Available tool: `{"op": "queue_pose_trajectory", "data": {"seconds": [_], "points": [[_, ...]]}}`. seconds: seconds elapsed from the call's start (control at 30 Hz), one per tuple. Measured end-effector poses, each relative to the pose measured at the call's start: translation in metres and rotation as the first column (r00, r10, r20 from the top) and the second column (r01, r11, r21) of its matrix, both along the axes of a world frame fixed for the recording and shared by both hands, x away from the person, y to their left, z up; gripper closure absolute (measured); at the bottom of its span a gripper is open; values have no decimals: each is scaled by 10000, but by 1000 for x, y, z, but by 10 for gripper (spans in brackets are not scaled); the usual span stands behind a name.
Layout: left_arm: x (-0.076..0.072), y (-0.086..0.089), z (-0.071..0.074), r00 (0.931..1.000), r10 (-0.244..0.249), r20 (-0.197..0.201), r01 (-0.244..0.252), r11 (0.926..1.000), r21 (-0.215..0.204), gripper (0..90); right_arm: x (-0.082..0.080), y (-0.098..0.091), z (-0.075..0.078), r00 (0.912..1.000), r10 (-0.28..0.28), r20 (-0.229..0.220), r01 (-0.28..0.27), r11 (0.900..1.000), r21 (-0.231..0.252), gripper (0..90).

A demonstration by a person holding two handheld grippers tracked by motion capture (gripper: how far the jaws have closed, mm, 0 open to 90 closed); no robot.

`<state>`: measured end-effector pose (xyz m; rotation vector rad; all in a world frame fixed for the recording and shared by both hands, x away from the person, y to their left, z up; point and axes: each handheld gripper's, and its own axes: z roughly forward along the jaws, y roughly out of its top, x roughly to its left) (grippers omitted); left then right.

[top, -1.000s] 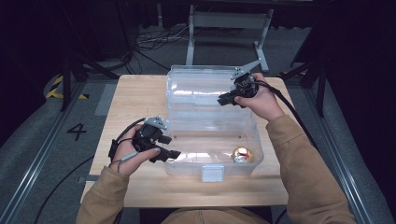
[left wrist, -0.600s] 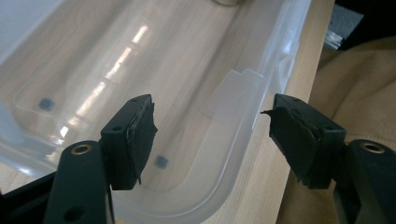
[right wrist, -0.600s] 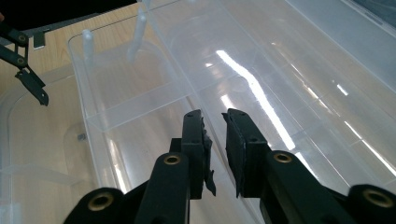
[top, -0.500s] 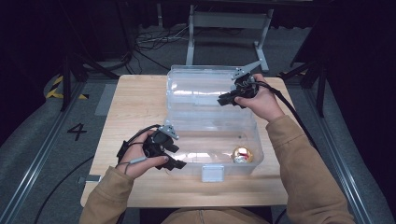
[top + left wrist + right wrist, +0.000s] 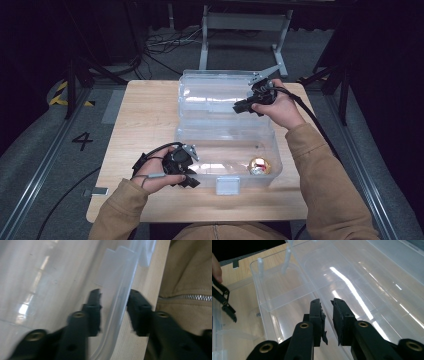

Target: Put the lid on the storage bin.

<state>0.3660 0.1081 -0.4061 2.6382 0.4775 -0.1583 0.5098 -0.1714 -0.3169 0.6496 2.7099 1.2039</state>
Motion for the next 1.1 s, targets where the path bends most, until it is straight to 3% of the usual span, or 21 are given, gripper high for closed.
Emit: {"op": "queue_pose_trajectory", "data": {"seconds": [0.07, 0.23, 0.5, 0.67, 1.1], "points": [[-1, -1, 0, 9999, -23, 167, 21, 10000, 88, 771, 0, 0, 0, 10000, 7, -11, -7, 10000, 24, 779], [-1, -1, 0, 9995, -162, 283, 157, 9997, 186, 780, 0, -1, -1, 10000, -25, -27, 25, 9999, 100, 782], [-1, -2, -1, 9998, 142, 162, -146, 9995, 285, 774, -3, -1, -1, 9999, 149, 20, -150, 9997, 170, 803], [-1, -1, -1, 9996, 247, 104, -249, 9996, 143, 768, -4, -2, -2, 9998, 184, -57, -182, 9994, 297, 808], [-1, 1, -2, 9996, 285, 23, -285, 9996, -85, 762, -11, -2, 0, 9992, 323, 229, -329, 9991, 272, 812]]}}
